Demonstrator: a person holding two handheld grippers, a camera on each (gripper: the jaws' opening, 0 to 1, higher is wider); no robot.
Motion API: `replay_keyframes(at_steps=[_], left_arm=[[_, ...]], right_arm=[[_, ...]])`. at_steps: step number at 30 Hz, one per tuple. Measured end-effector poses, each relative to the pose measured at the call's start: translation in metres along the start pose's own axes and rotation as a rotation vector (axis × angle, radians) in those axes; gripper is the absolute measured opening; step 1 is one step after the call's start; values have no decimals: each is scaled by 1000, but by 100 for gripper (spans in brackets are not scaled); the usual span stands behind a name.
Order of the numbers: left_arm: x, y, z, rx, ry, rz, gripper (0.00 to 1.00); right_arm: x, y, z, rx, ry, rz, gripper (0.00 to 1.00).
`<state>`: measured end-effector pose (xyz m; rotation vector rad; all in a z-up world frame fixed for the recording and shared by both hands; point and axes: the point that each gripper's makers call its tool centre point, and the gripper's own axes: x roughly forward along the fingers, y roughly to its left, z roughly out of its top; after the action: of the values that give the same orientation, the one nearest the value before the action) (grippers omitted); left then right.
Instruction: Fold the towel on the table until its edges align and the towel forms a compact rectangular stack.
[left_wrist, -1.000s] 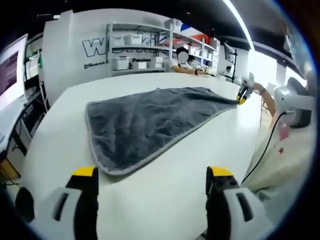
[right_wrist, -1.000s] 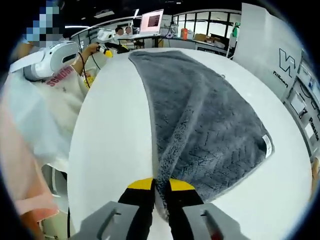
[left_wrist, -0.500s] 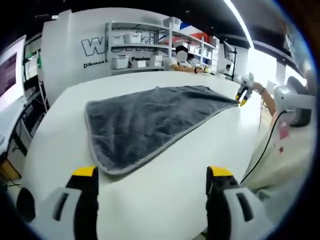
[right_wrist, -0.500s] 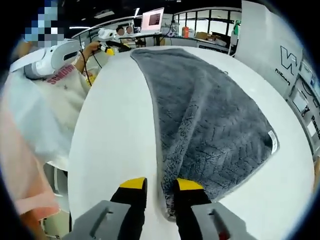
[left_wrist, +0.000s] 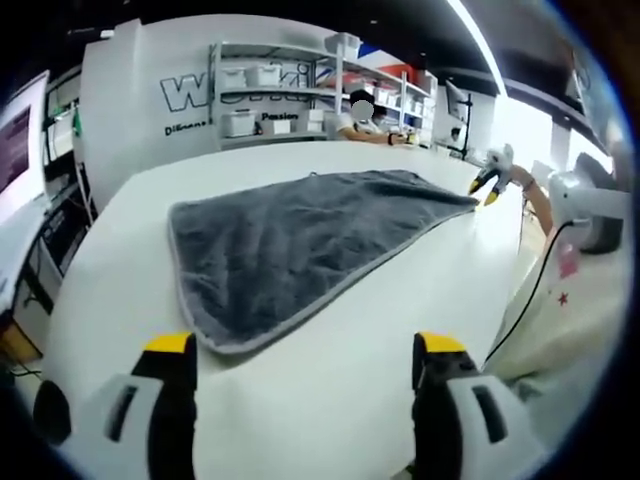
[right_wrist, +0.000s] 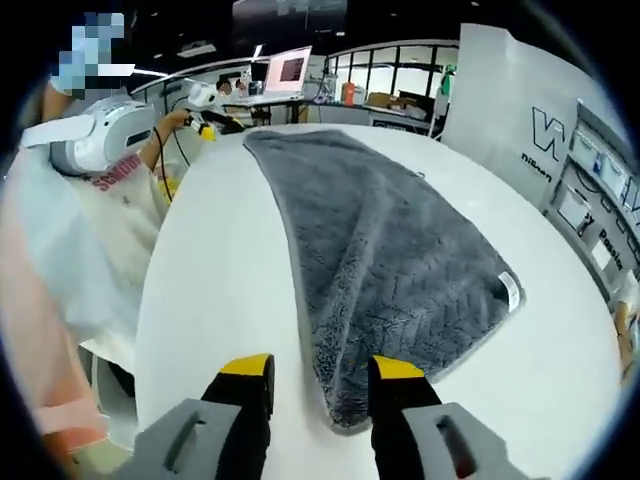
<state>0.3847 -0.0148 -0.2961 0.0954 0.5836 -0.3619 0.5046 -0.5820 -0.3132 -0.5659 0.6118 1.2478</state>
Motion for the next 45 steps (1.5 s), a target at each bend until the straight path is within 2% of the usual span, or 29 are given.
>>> replay_keyframes(at_steps=[3,10,15,21,26,32,37,40,45], left_arm=[[1,0,1,-2,0,-2,93],[5,-1,4,2,5,-10,93],[7,0,3,2,14,-15,93],[12,-3,6,7,21,-22,93],[14,-2,6,11,29,-24,93],[16,1,6,10,36,-25,93],[19,0,7,11,40,-29,93],[21,0,6,8,41,-30,93],[23,3,6,2,41,-34,92]], right_arm=[[-6,-5,2,23,-40,-25,49],[-16,-11,0,60,-89,-67,56],[-20,-15,0,89,-122,-94,66],[-24,-16,5,107,-166,-124,70],[-29,-20,8,137,-208,-150,82],[-33,-23,8,176,-247,-168,91],[-38,-23,5,189,-267,-182,93],[-40,-24,5,205,-288,-201,99],[-43,-23,2,205,-292,-217,99]])
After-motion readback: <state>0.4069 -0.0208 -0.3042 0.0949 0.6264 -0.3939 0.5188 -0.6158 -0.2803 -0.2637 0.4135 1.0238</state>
